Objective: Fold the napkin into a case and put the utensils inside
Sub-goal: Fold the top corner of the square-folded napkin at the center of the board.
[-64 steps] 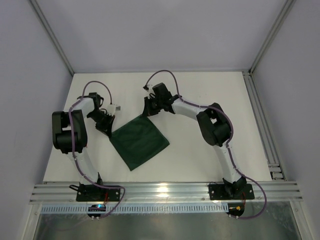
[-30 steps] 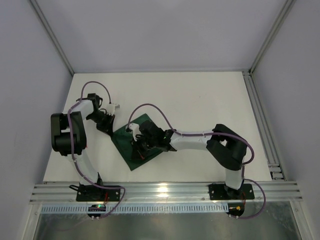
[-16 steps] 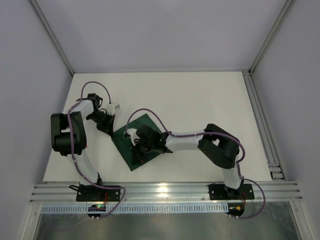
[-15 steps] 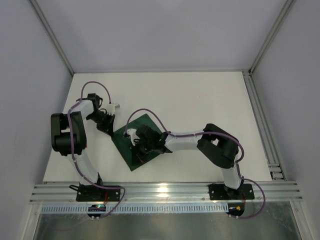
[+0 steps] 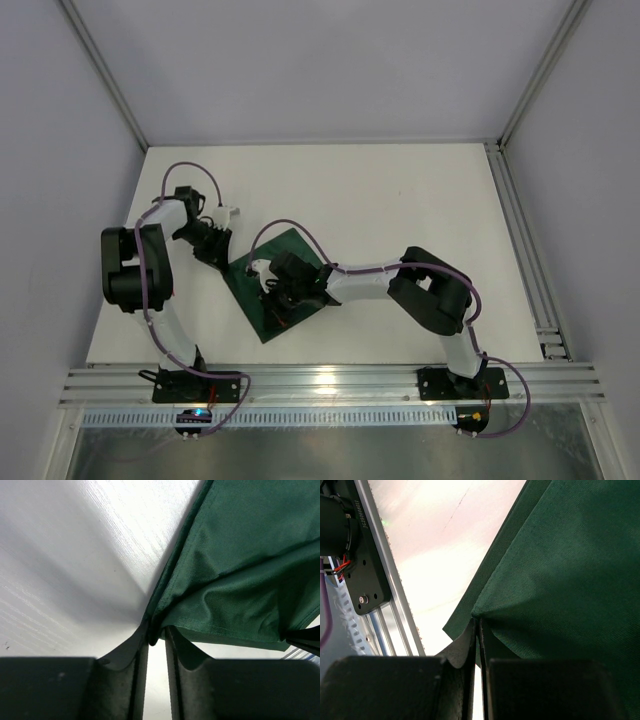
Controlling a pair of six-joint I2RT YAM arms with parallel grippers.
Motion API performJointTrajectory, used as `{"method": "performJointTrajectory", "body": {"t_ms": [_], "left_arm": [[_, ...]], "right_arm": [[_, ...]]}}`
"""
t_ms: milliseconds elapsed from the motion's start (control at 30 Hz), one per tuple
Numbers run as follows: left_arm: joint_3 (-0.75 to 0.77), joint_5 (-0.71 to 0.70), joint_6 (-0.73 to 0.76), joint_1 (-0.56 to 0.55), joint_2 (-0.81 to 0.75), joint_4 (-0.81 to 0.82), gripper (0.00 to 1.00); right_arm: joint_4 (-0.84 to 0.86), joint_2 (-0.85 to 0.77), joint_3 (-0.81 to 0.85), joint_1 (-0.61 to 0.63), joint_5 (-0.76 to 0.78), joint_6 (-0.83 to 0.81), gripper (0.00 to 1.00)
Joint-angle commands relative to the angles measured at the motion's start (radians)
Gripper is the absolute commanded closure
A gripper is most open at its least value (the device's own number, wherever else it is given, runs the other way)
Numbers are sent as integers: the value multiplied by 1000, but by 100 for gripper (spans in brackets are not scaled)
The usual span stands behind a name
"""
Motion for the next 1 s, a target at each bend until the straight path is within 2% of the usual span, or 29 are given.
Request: {"method": "performJointTrajectory", "body": {"t_ms": [0,400,700,967], "left_arm": [[12,-2,1,2,-52,43,75],[59,-10,-5,21,-120,-12,69],[46,11,-16,34,-162,-26,71],[46,50,-54,33,-161,-11,71]], "right_arm": [[6,-6,35,6,3,-21,96],[-11,-26,54,6,27,-54,96],[-10,-57,48,6,17,-66,96],[-31,-97,4,50,-6,-150,96]]}}
